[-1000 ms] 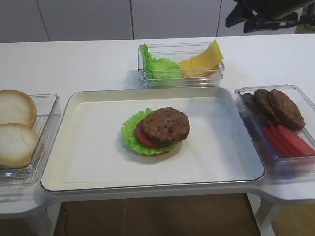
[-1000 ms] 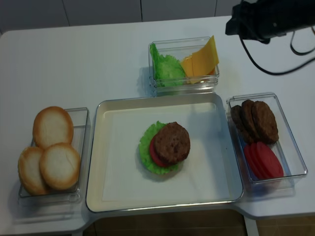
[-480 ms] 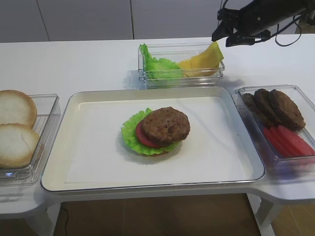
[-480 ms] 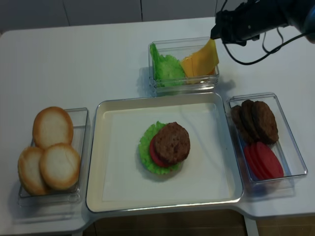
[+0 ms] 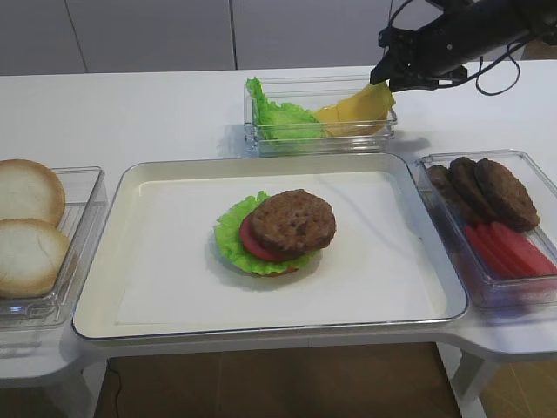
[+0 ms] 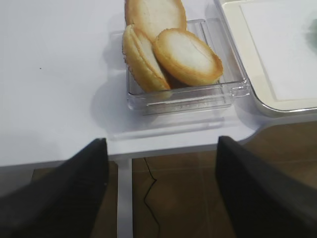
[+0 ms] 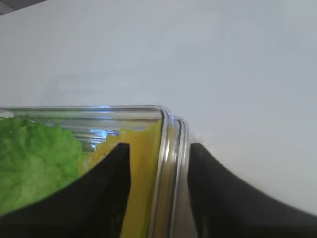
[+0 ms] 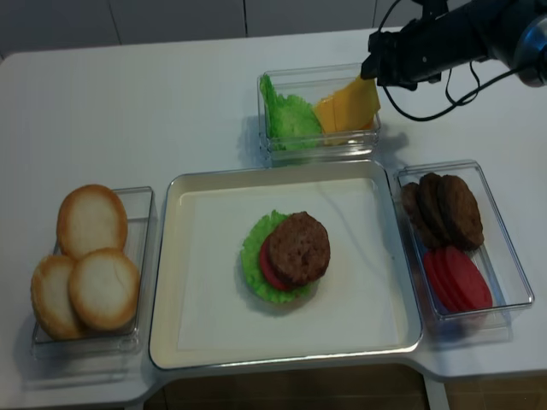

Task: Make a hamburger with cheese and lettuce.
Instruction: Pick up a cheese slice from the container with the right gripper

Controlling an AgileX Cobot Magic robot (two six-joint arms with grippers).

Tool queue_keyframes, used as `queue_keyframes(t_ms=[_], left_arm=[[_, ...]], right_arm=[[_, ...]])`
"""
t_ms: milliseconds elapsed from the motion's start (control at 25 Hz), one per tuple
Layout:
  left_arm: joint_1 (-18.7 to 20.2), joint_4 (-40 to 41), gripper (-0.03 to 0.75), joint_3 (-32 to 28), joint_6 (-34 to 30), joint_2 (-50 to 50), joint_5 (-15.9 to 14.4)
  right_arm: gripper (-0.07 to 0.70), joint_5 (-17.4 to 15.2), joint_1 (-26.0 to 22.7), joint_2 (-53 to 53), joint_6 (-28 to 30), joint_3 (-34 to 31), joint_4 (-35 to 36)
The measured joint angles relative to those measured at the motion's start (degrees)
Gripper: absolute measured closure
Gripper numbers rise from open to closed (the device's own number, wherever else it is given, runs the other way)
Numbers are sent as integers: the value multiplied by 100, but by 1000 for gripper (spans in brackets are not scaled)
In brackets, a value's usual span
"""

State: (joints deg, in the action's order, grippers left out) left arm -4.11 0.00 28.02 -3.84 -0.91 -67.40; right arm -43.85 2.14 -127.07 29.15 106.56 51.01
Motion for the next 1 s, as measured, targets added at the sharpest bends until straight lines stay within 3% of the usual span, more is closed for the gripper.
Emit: queue_keyframes(t_ms=[520,1000], left_arm=[[0,0,223,0,0,0,0],[0,0,223,0,0,0,0]], right_arm=[[612,-132,0,0,222,0,150],[629,-180,10,75,244,4,164]])
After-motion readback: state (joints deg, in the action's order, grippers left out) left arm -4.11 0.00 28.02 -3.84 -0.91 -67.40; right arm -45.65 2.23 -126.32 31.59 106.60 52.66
